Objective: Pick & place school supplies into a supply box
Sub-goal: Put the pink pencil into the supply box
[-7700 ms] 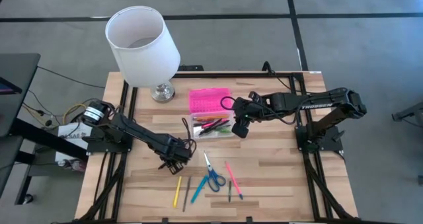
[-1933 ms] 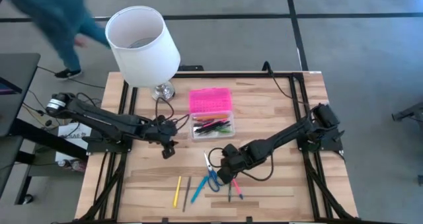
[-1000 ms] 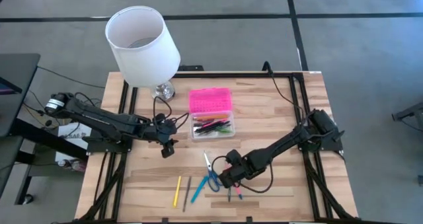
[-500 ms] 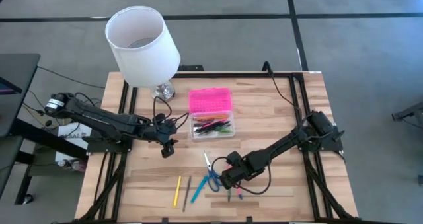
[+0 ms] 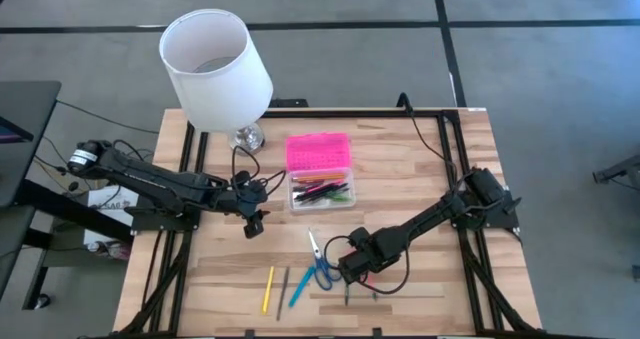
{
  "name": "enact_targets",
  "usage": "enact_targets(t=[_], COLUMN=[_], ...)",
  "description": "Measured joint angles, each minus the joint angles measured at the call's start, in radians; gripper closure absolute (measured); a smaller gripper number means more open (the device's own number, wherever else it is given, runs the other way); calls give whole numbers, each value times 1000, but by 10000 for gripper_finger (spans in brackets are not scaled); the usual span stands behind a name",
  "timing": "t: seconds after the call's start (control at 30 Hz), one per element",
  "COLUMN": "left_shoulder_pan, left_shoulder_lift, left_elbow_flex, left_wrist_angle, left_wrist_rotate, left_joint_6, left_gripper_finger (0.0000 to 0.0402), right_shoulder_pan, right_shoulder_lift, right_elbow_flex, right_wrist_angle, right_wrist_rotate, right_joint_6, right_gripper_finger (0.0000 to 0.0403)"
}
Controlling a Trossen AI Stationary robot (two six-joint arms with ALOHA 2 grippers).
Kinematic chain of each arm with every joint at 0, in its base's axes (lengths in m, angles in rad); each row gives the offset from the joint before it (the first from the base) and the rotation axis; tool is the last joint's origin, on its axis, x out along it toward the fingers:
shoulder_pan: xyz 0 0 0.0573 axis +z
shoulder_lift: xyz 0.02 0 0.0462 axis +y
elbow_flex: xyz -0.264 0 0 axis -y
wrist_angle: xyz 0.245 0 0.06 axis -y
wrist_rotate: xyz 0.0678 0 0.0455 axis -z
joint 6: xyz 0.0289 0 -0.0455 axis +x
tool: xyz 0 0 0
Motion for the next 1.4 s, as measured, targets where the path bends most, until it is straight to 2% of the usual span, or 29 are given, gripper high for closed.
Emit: enact_targets(t=[0.23, 0.37, 0.6, 0.9, 1.07, 1.4], left_shoulder_pan=[0, 0, 0, 0, 0, 0], left_shoulder_lift=[0, 0, 0, 0, 0, 0], left_elbow_flex=[0, 0, 0, 0, 0, 0], left_wrist_angle=[0, 0, 1, 3, 3, 3], left_wrist_rotate=[-1, -1, -1, -1, -1, -7], left_joint_6=[2, 8, 8, -14, -26, -38], left_gripper_finger=[216, 216, 216, 216, 216, 216], right_shoulder_pan=[0, -14, -55, -121, -135, -93], right_shoulder_lift=[0, 1, 2, 2, 2, -5], right_elbow_flex=[0, 0, -1, -4, -5, -5], right_wrist_angle=[-22, -51, -130, -185, -188, -206], right_wrist_rotate=[-23, -39, -56, -55, -41, 23], right_joint_6=[19, 19, -36, -157, -227, -172], right_gripper_finger=[392, 398, 386, 390, 374, 334])
